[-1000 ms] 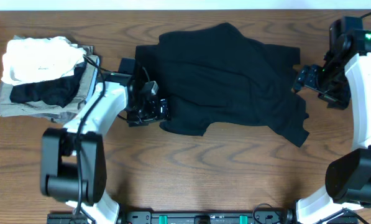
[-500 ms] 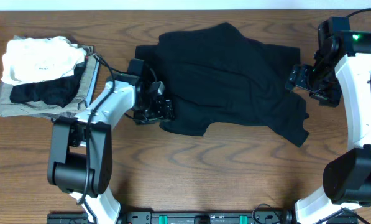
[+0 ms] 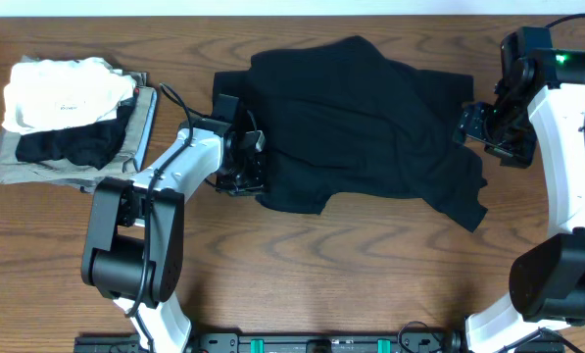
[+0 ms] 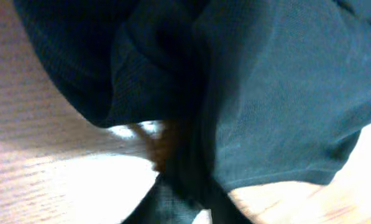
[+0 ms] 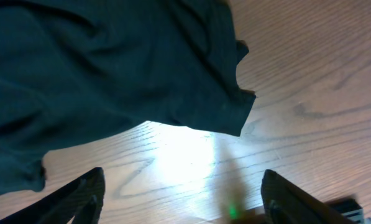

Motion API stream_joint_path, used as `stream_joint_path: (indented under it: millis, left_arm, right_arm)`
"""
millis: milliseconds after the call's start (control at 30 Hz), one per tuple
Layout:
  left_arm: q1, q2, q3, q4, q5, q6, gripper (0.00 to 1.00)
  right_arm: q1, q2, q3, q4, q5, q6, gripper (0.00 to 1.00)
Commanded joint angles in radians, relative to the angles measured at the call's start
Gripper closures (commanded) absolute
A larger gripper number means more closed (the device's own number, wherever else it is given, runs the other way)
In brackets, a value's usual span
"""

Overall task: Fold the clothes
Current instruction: 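Lay the shirt flat on the table and release both grippers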

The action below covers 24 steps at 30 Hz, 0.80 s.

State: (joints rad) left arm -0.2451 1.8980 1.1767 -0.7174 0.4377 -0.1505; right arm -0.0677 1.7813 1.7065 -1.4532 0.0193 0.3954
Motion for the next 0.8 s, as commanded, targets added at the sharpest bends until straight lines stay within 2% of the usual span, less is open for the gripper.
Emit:
stream_joint_path:
  millis: [0,267,400,533,633,767]
  left_arm:
    - [0.002,0.013,-0.002,-0.013,-0.009,0.007,0.94]
    - [0.002,-0.033,0.0,-0.144,-0.03,0.006,0.94]
    - [0.002,-0.099,0.0,-0.217,-0.204,-0.055,0.94]
    - [0.002,-0.149,0.0,-0.282,-0.268,-0.055,0.94]
    - [0.002,-0.17,0.0,-0.319,-0.267,-0.054,0.94]
    - [0.002,-0.174,0.0,-0.362,-0.267,-0.054,0.94]
  right_arm:
    - [0.014,0.0,-0.005,0.004,0.008,0.032,0.23]
    - [0.017,0.0,-0.011,0.001,0.011,0.045,0.22]
    - [0.017,0.0,-0.036,0.016,0.019,0.045,0.21]
    - [0.017,0.0,-0.074,0.093,0.026,0.045,0.22]
    - [0.017,0.0,-0.11,0.195,0.025,0.045,0.32]
    - [0.016,0.0,-0.16,0.364,0.019,0.044,0.57]
